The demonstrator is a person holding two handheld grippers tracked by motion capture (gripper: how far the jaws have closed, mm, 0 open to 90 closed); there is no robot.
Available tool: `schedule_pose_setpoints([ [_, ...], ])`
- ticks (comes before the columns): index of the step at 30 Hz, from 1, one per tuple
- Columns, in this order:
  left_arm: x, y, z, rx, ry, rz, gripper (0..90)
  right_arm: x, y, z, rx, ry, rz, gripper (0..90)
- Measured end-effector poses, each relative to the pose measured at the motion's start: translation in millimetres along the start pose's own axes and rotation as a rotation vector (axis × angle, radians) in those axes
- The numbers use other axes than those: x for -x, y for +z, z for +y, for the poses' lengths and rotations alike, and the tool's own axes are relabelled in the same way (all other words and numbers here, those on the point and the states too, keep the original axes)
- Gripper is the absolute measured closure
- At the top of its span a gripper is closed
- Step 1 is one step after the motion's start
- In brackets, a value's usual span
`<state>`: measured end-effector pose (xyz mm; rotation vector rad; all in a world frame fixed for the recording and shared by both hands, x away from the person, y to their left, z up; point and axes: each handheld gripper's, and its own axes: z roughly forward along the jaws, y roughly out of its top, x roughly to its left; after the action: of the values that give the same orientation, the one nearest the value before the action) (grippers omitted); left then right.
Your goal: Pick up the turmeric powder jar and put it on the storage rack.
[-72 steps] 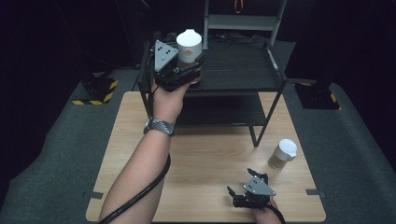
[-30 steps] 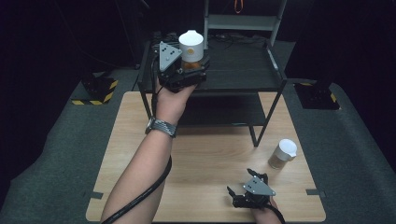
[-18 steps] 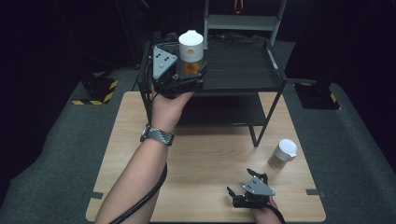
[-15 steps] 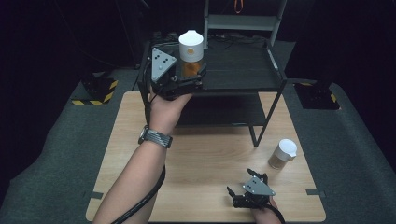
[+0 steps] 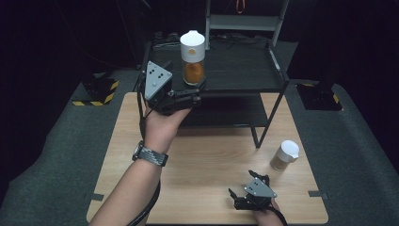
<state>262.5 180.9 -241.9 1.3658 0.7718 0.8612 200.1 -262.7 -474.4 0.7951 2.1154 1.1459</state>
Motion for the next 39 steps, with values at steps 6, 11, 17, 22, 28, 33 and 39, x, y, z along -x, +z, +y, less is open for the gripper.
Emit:
schedule_pose_setpoints([
  [6, 3.6, -13.4, -12.1, 0.007, 0.006, -0.011, 0.3, -0.5, 0.0, 0.4, -0.002, -0.001, -0.001, 0.6],
  [11, 4.0, -22.3, -22.1, 0.004, 0.01, -0.007, 0.2, -0.9, -0.1, 0.9, -0.005, -0.001, -0.002, 0.6],
  [17, 3.1, -31.6, -33.4, -0.009, 0.013, -0.002, 0.3, -0.8, 0.0, 1.1, -0.007, -0.001, -0.001, 0.6],
  [22, 2.5, -40.1, -45.1, -0.024, 0.009, -0.006, 0.3, -1.2, 0.0, 0.9, -0.006, -0.005, -0.003, 0.6],
  [28, 3.7, -47.6, -61.6, -0.039, -0.004, -0.017, 0.3, -1.5, 0.1, 1.3, -0.008, -0.006, -0.004, 0.6],
  [33, 4.6, -51.6, -76.0, -0.055, 0.001, -0.024, 0.3, -1.7, 0.0, 1.1, -0.007, -0.007, -0.005, 0.6],
  [39, 7.3, -56.7, -94.2, -0.087, 0.011, -0.02, 0.3, -1.7, 0.1, 1.2, -0.008, -0.008, -0.005, 0.6],
])
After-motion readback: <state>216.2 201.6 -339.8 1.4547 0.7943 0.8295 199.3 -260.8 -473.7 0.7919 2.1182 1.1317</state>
